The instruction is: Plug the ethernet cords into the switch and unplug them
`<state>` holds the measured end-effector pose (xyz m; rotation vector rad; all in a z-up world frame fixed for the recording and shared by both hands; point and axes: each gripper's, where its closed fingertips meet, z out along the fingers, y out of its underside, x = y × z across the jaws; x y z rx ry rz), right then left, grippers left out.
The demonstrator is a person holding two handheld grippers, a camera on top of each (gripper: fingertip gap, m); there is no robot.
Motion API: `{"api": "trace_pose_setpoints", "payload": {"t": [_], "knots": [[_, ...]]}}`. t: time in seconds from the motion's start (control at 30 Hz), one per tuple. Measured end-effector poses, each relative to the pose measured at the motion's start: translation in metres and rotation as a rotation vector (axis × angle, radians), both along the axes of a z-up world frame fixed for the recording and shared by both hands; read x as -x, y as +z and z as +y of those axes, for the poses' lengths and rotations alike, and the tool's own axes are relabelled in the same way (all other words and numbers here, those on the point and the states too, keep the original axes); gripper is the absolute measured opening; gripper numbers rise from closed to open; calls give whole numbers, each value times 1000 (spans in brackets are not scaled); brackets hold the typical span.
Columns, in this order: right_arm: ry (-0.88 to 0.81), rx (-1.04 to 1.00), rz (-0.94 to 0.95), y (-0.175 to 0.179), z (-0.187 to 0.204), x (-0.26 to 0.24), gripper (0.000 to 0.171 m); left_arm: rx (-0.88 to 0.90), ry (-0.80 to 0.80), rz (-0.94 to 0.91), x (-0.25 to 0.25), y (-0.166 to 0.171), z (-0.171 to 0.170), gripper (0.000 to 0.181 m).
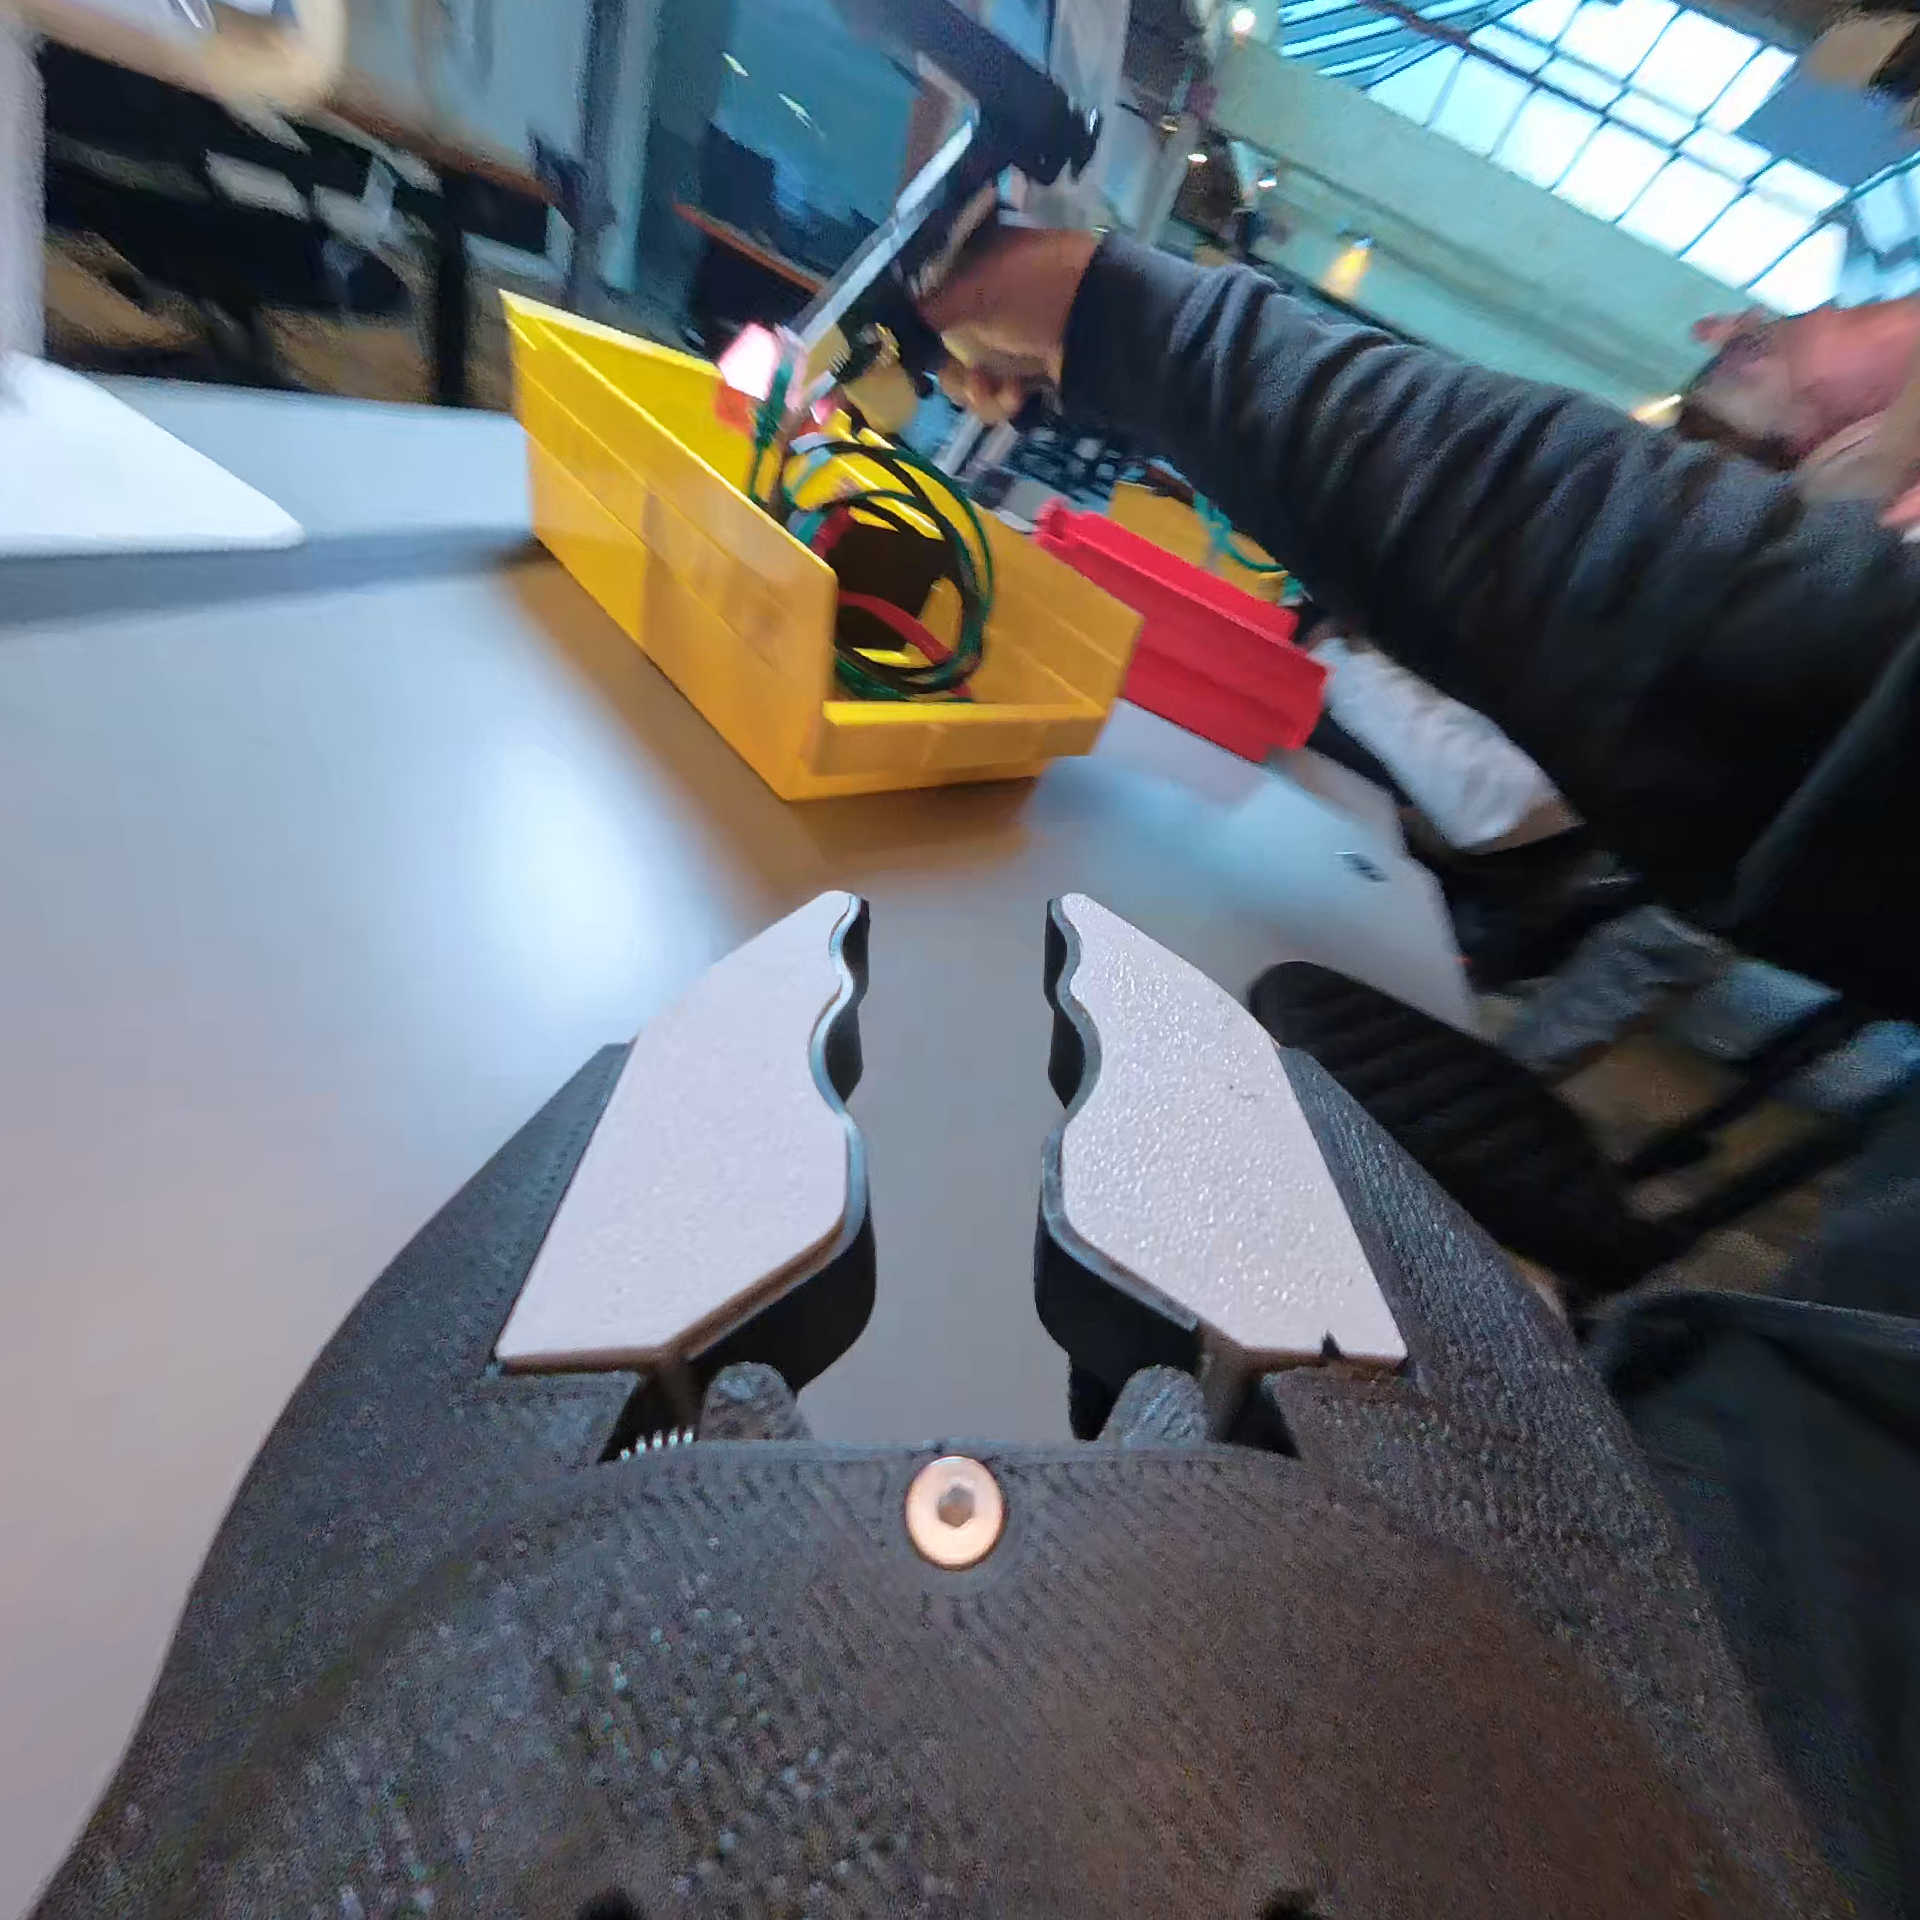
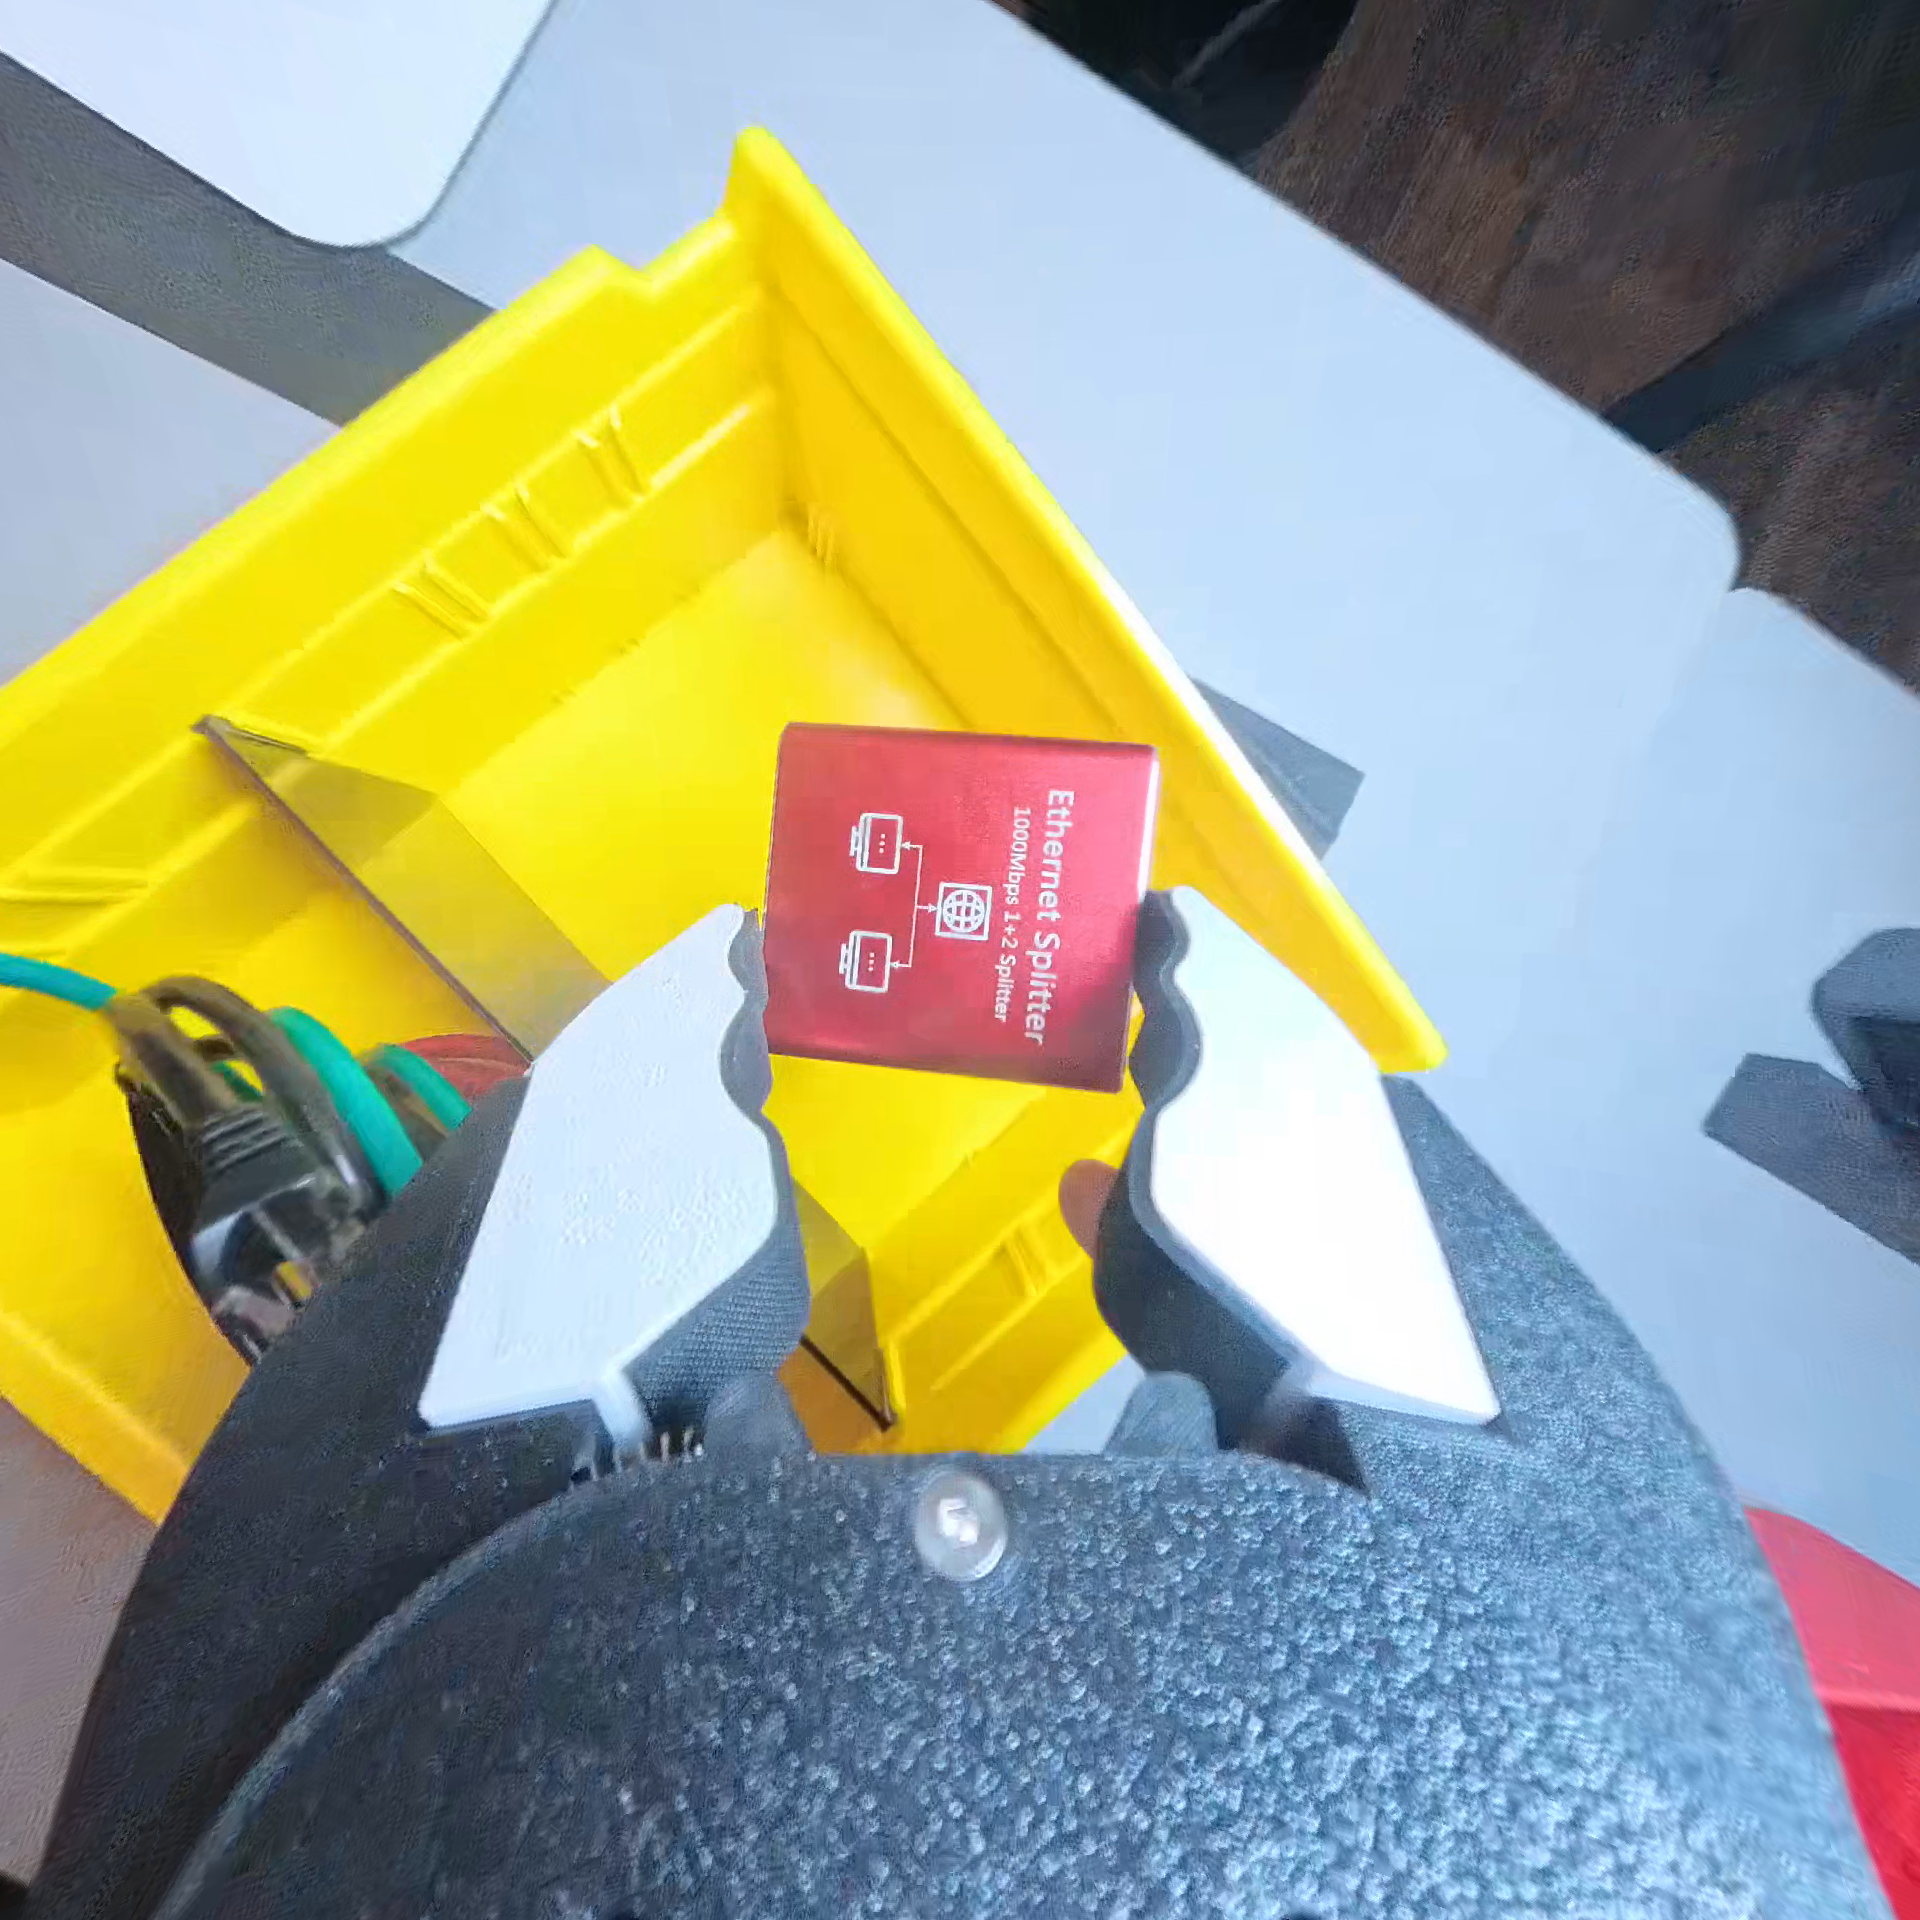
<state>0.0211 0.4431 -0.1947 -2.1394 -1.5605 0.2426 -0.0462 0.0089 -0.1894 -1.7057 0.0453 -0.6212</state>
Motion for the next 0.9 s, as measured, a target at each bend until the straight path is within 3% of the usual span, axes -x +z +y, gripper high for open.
{"api": "trace_pose_setpoints", "payload": {"t": [0.13, 0.23, 0.37, 0.6, 0.73, 0.9], "knots": [[-35, 108, -46, -33, -5, 4, 69, -105, 174, 319, 14, 10, -1, 34], [-63, 152, -78, -49, -6, 6, 69, -142, 281, 424, 24, 17, -2, 37], [-88, 183, -85, -66, -7, 10, 69, -156, 376, 460, 37, 21, -4, 44], [-99, 184, -184, -91, -12, 8, 71, -169, 379, 379, 46, 24, -5, 61], [-108, 148, -108, -68, -3, 14, 76, -163, 400, 392, 50, 23, -6, 61], [-93, -9, 48, 23, 9, 5, 72, -133, 399, 415, 50, 16, -4, 61]]}}
